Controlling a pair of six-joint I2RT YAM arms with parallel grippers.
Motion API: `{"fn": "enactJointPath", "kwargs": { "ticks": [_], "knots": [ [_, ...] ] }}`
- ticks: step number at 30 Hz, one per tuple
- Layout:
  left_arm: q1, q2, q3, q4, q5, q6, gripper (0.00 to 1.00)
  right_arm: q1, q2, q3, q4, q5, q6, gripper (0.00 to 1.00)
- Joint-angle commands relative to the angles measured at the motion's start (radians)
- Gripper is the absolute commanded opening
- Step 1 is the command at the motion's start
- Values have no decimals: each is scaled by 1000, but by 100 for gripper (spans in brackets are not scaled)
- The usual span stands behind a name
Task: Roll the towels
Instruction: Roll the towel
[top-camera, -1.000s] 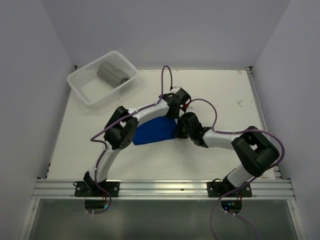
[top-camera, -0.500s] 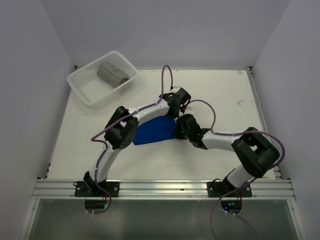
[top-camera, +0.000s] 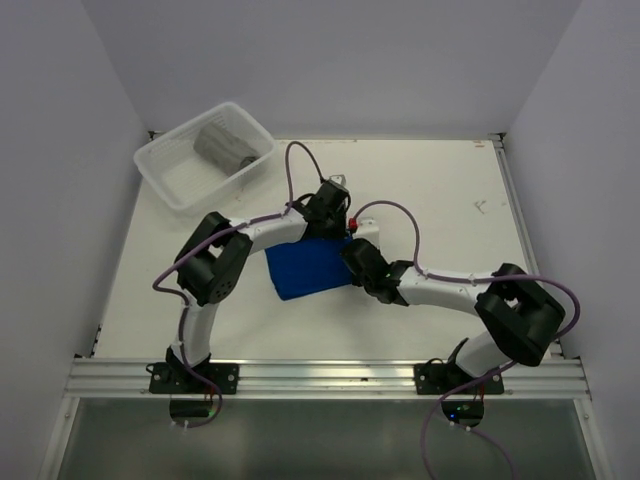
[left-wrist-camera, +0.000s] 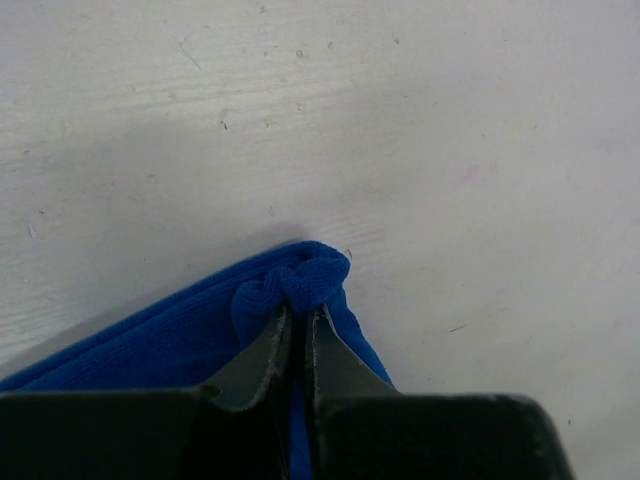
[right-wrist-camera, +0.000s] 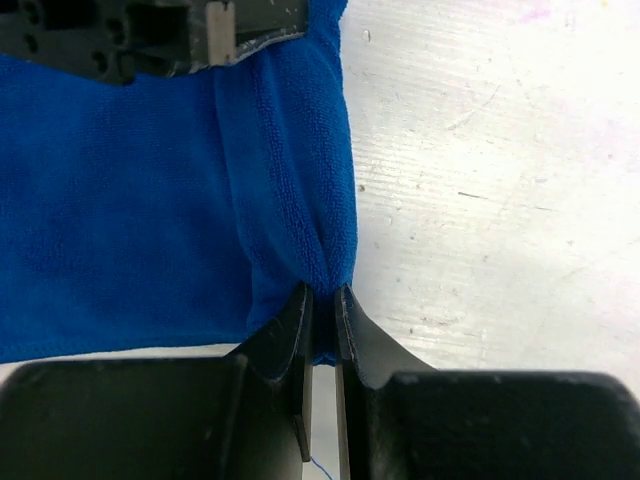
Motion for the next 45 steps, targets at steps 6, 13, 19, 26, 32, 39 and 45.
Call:
{"fn": "enactJointPath", "kwargs": {
  "ticks": [6, 13, 19, 26, 32, 39, 45],
  "knots": [
    [42, -82, -116, 325, 127, -46, 0, 93, 16, 94, -257, 251, -51, 0],
    [62, -148, -234, 461, 154, -66, 0, 162, 67, 137, -316, 371, -66, 0],
    [79, -191, -311, 567, 178, -77, 0, 226, 124, 188, -366, 472, -68, 0],
    [99, -191, -364, 621, 203, -85, 0, 252, 170, 220, -383, 487, -75, 0],
    [114, -193, -398, 655, 213, -75, 0, 268, 214, 252, -391, 506, -92, 0],
    [132, -202, -441, 673, 216, -61, 0, 291, 269, 278, -391, 501, -94, 0],
    [142, -208, -489, 707, 224, -63, 0, 305, 308, 301, -397, 500, -97, 0]
  ]
}}
